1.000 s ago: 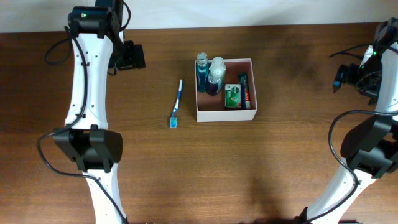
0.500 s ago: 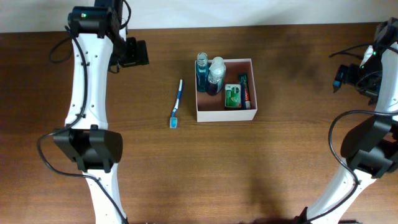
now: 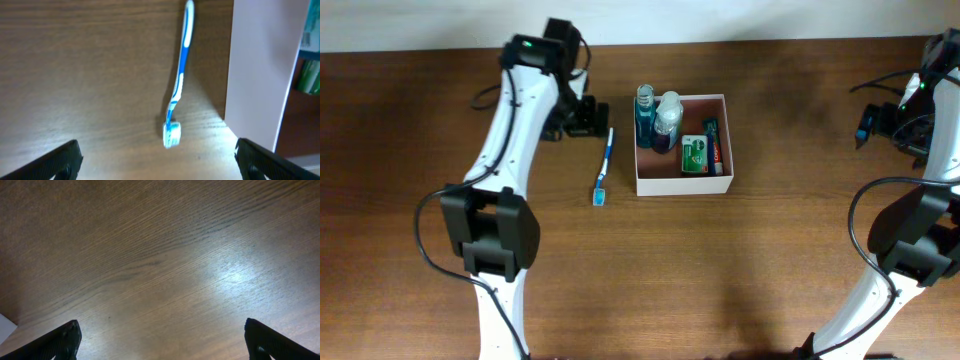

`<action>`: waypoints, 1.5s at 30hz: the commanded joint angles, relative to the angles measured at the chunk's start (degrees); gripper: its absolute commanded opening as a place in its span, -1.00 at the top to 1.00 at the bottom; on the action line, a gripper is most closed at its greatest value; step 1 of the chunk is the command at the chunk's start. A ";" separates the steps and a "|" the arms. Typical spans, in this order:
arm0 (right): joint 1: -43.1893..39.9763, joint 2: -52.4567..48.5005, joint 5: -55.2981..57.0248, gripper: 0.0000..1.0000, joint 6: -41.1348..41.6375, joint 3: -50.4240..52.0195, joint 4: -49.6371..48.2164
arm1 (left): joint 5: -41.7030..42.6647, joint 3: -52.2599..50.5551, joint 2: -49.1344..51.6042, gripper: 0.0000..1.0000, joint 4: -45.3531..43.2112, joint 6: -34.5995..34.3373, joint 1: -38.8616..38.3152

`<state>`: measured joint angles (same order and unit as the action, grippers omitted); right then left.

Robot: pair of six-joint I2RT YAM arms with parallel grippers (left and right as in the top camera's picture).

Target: Pack container

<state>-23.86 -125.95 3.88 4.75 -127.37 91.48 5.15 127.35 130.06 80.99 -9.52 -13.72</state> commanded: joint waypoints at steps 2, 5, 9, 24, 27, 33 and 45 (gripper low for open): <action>0.20 2.05 0.72 -0.97 0.61 0.33 -0.02 | -0.63 -4.31 -0.42 -0.99 -4.07 3.41 -0.28; 0.20 2.05 0.72 -0.97 0.61 0.33 -0.02 | -1.14 -7.39 -0.42 -0.99 -6.67 3.61 -0.87; 0.20 2.05 0.72 -0.97 0.61 0.33 -0.02 | -1.16 -11.67 -0.26 -0.99 -10.71 3.65 -0.87; 0.22 2.05 0.72 -0.97 0.61 0.33 -0.02 | -7.67 -16.74 0.83 -0.88 -18.97 4.04 -4.28; 0.20 2.05 0.70 -0.97 0.61 0.33 -0.02 | -7.98 -16.74 1.66 -0.88 -19.39 4.00 -5.05; 0.20 2.05 0.72 -0.97 0.61 0.33 -0.02 | -7.91 -16.74 4.20 -0.89 -19.43 3.58 -5.11; 0.20 2.05 0.72 -0.97 0.61 0.33 -0.02 | -6.62 -16.74 6.21 -0.89 -20.35 3.58 -5.14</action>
<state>-23.86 -125.95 3.88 4.78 -127.37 91.46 -1.93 110.93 135.50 60.95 -6.42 -19.11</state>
